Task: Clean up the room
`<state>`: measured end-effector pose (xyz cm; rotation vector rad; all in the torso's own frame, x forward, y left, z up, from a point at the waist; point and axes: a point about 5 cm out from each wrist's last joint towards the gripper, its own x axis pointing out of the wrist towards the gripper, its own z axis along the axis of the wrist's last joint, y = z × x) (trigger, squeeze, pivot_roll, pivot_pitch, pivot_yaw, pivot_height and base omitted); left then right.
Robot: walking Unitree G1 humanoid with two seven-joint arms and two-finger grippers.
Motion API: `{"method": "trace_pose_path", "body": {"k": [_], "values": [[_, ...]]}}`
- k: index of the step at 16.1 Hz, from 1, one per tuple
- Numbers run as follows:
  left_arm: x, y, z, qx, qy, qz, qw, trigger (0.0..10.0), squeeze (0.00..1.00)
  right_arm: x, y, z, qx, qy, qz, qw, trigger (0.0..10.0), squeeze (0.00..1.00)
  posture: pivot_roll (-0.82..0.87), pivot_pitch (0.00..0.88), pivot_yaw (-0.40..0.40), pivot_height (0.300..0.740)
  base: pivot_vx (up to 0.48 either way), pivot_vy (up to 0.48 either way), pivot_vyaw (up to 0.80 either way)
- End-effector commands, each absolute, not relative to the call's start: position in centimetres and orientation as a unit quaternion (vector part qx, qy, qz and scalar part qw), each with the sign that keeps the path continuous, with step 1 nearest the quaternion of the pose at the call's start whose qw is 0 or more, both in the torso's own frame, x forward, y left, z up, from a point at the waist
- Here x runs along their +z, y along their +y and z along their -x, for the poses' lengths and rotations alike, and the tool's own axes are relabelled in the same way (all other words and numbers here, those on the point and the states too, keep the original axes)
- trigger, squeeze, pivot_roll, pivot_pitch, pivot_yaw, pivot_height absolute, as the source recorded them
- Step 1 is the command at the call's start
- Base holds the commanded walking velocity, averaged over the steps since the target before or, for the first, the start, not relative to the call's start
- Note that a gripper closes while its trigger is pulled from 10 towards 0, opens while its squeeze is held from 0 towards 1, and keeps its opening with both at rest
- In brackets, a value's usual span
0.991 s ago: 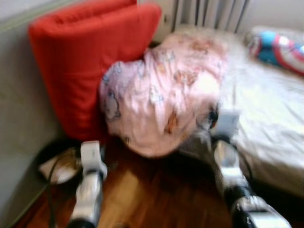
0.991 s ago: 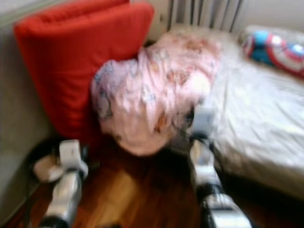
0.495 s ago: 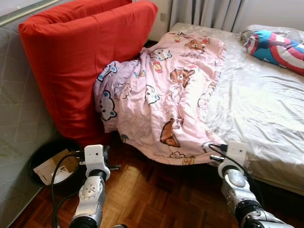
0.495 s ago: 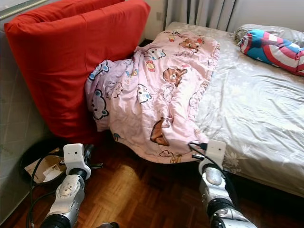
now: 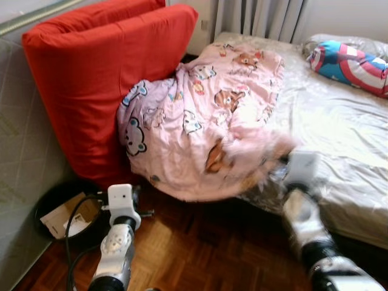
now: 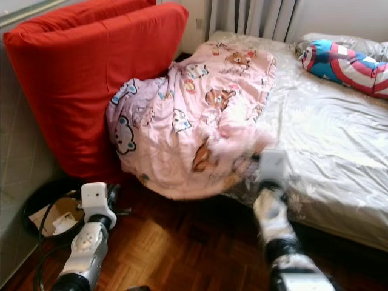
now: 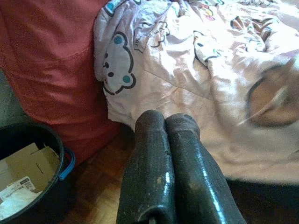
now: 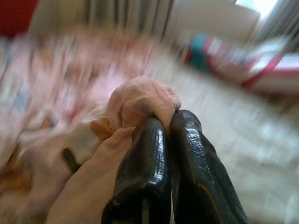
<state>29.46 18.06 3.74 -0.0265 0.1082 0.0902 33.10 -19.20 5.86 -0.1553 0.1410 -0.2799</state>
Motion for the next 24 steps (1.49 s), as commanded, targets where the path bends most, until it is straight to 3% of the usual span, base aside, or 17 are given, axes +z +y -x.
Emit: {"method": "trace_pose_path", "body": {"k": [1, 4, 9, 10, 18, 21, 22, 24], "values": [[3.5, 18.0, -29.4, 0.043, 0.061, 0.011, 0.997, 10.0, 0.00, 3.7, -19.4, -32.1, -0.139, 0.143, 0.051, 0.979, 10.0, 0.00, -0.04, 0.093, -0.042, 0.740, 0.000, 0.000, 0.00], [3.5, 18.0, -29.4, 0.043, 0.062, 0.011, 0.997, 10.0, 0.00, 1.9, -18.7, -31.1, -0.126, 0.203, 0.066, 0.969, 10.0, 0.00, -0.04, 0.092, -0.044, 0.740, 0.000, 0.000, 0.00], [3.4, 17.9, -29.3, 0.039, 0.063, 0.011, 0.997, 10.0, 0.00, 2.2, -18.7, -31.4, -0.125, 0.200, 0.066, 0.969, 10.0, 0.00, -0.04, 0.084, -0.041, 0.740, 0.000, 0.000, 0.00], [3.4, 17.9, -29.3, 0.038, 0.063, 0.011, 0.997, 10.0, 0.00, 2.2, -18.7, -31.5, -0.125, 0.200, 0.064, 0.970, 10.0, 1.00, -0.04, 0.083, -0.041, 0.740, 0.000, 0.000, 0.00], [3.4, 17.8, -29.3, 0.034, 0.061, 0.012, 0.997, 10.0, 0.00, 2.6, -19.6, -31.5, -0.151, 0.187, 0.064, 0.968, 10.0, 1.00, -0.04, 0.063, -0.041, 0.740, 0.000, 0.000, 0.00], [3.1, 17.8, -29.2, 0.032, 0.070, 0.009, 0.997, 10.0, 0.00, 2.0, -19.0, -31.3, -0.109, 0.205, 0.038, 0.972, 10.0, 1.00, -0.03, 0.059, -0.045, 0.740, 0.000, 0.000, 0.00], [2.8, 17.8, -29.1, 0.028, 0.080, 0.011, 0.996, 10.0, 0.00, 1.3, -18.8, -30.8, -0.078, 0.223, 0.037, 0.971, 10.0, 0.00, -0.03, 0.058, -0.045, 0.740, 0.000, 0.000, 0.00], [1.9, 18.2, -28.6, 0.026, 0.105, 0.013, 0.994, 10.0, 0.00, -0.8, -20.1, -28.7, -0.084, 0.275, 0.040, 0.957, 10.0, 0.00, -0.02, 0.060, -0.045, 0.740, 0.000, 0.000, 0.00]]}}
